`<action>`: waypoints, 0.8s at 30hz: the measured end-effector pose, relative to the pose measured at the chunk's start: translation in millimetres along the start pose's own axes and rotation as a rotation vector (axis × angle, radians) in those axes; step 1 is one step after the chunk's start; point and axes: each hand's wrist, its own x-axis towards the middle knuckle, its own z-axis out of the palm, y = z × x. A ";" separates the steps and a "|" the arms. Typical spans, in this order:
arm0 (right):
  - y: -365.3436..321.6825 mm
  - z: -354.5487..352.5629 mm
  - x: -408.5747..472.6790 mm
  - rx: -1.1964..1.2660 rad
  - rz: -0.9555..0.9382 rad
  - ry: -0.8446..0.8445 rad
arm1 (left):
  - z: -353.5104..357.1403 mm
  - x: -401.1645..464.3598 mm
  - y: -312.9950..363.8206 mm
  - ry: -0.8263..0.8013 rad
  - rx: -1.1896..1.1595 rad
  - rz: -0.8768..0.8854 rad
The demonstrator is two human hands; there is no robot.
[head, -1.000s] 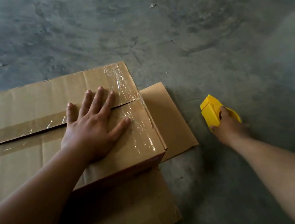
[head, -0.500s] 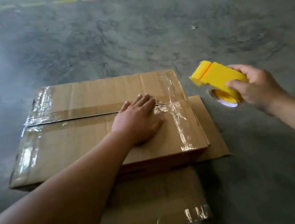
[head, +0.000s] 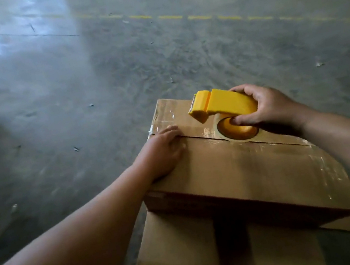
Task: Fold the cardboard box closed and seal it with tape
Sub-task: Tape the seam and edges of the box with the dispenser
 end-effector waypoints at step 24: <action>-61.8 50.0 63.1 -0.128 -0.045 -0.165 | -37.7 41.6 -34.2 -0.168 -1.462 -0.476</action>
